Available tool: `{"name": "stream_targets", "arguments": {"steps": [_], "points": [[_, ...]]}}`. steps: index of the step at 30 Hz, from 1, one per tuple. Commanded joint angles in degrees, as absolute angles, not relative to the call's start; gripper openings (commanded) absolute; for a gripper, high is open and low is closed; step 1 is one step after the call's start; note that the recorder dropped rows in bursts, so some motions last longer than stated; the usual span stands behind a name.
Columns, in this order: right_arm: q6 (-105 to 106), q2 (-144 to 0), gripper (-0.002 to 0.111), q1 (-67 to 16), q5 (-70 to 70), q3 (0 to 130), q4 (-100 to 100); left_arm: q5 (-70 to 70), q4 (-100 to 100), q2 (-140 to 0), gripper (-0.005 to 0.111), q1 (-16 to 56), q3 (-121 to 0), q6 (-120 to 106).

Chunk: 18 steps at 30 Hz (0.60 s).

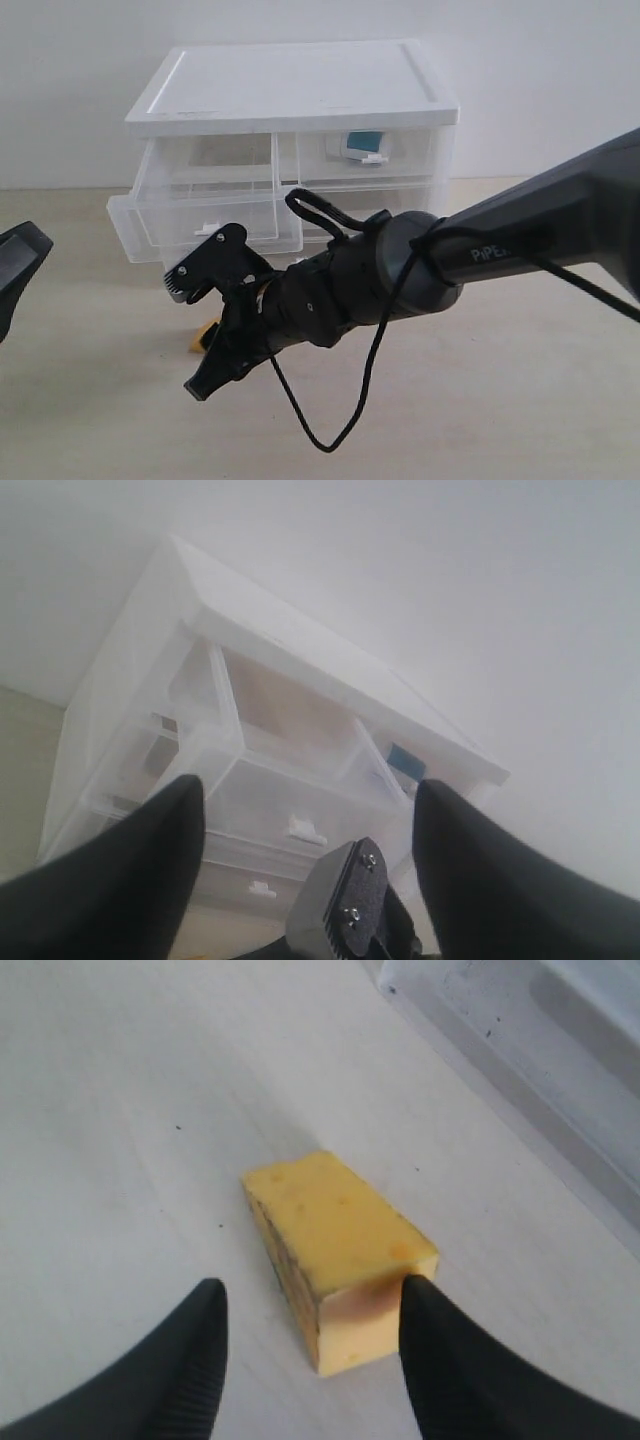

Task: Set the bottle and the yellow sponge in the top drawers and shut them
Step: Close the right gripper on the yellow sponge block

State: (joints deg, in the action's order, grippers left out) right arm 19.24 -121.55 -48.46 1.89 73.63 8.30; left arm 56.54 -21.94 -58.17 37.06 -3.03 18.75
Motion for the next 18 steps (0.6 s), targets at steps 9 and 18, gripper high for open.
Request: {"name": "stream_targets", "arguments": {"steps": [9,18], "points": [[19.64,-124.05,0.047,-48.44,4.52,76.08,8.39,56.17,-22.10,-57.73,0.057,37.28,-2.80,18.36],[19.88,-124.05,0.013,-48.53,6.24,76.08,8.39,56.05,-22.10,-57.73,0.057,37.28,-2.80,18.36]]}}
